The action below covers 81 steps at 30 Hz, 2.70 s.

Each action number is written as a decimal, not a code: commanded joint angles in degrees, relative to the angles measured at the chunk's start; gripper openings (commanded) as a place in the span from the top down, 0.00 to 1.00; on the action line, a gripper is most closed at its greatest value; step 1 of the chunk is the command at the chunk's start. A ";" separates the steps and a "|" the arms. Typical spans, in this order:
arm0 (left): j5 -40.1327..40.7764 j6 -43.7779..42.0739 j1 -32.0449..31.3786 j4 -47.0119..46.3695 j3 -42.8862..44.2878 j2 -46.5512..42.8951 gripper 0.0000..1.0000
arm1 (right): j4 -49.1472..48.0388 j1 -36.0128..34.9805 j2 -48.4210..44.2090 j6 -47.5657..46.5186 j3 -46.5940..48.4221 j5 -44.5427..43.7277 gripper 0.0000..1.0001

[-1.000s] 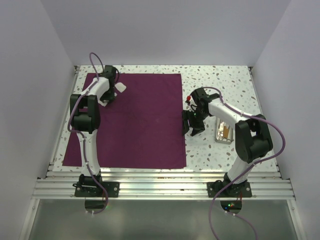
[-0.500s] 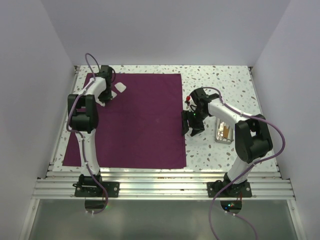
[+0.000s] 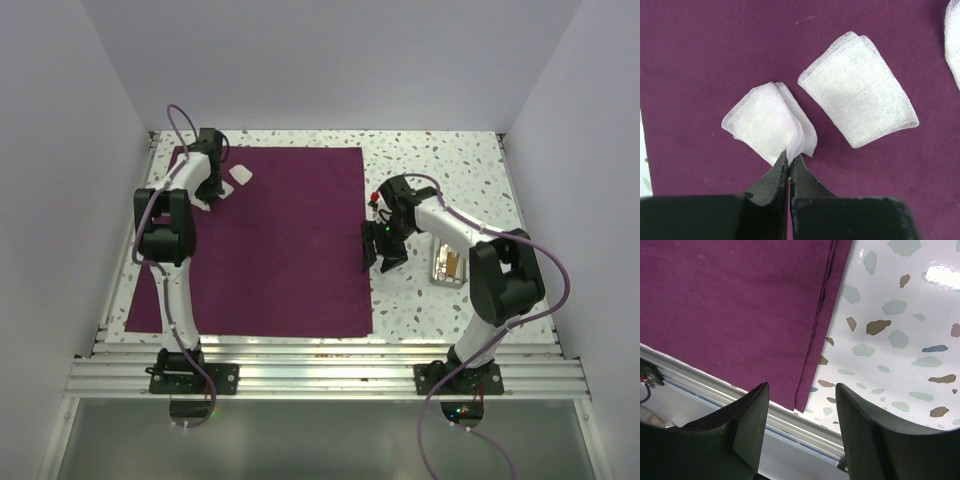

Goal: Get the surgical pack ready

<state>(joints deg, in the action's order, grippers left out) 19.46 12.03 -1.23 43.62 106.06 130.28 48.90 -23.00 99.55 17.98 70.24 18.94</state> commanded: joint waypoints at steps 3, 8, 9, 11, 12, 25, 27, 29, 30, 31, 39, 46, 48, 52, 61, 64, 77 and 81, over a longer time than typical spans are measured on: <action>-3.72 1.85 0.44 0.68 -1.02 -8.45 1.00 | 1.37 -0.37 -1.73 0.83 4.11 0.57 0.40; -11.96 1.15 -1.40 -4.58 -15.24 -24.14 1.00 | -1.17 -0.37 -2.86 6.18 5.96 7.77 0.39; -13.73 0.89 -2.10 -7.12 -20.23 -26.80 1.00 | -2.22 -0.37 -3.22 9.41 5.79 9.08 0.38; -17.26 0.71 -5.26 -8.28 -24.30 -34.02 1.00 | -5.21 -0.37 -4.01 13.03 5.70 12.34 0.37; -18.57 0.62 -6.66 -9.07 -27.80 -36.30 1.00 | -6.35 -0.29 -4.01 16.79 5.79 13.74 0.36; -23.33 2.64 -31.53 -16.02 -44.89 -59.43 1.00 | -14.36 -4.15 -4.88 44.33 11.85 16.66 0.25; -22.98 2.82 -33.47 -16.10 -45.06 -59.44 1.00 | -14.80 -5.46 -5.15 47.22 11.24 15.69 0.25; -21.93 3.00 -36.37 -16.37 -44.80 -59.35 1.00 | -15.59 -6.26 -4.89 49.86 10.89 15.69 0.25; -21.58 3.17 -37.25 -16.37 -44.63 -59.26 1.00 | -15.16 -7.13 -4.54 50.48 11.15 15.43 0.25; -20.96 3.26 -38.74 -16.28 -44.45 -58.91 1.00 | -14.81 -7.58 -4.19 51.19 11.32 14.82 0.25; -16.83 2.91 -44.02 -15.75 -41.81 -56.71 1.00 | -13.13 -10.66 -4.27 55.85 10.72 10.07 0.33; -16.04 2.56 -45.35 -15.84 -41.37 -55.92 1.00 | -13.31 -11.19 -4.98 56.64 8.78 9.36 0.38; -15.86 2.47 -45.52 -15.93 -41.37 -55.92 1.00 | -13.66 -11.45 -5.41 57.08 7.81 9.19 0.40; -15.42 2.03 -45.61 -15.76 -40.94 -55.66 1.00 | -15.24 -11.54 -5.33 58.13 6.40 9.98 0.44; -17.87 0.98 -45.96 -15.84 -39.97 -54.51 0.81 | -17.44 -11.71 -4.45 58.14 6.67 10.94 0.97; -18.50 1.06 -45.79 -17.85 -41.02 -56.35 0.53 | -17.09 -10.49 -4.10 54.64 7.19 10.77 1.00; -23.68 1.86 -29.63 -18.31 -46.74 -58.83 0.40 | 14.18 2.00 -3.31 13.61 18.17 -23.73 1.00; -23.95 2.38 -26.02 -17.60 -46.56 -55.32 0.40 | 22.18 2.00 0.11 8.13 20.90 -44.65 1.00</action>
<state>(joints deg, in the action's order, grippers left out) -3.11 13.96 -29.17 27.22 59.61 73.14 60.64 -20.51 97.60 35.55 88.16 -5.48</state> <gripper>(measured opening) 0.599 0.035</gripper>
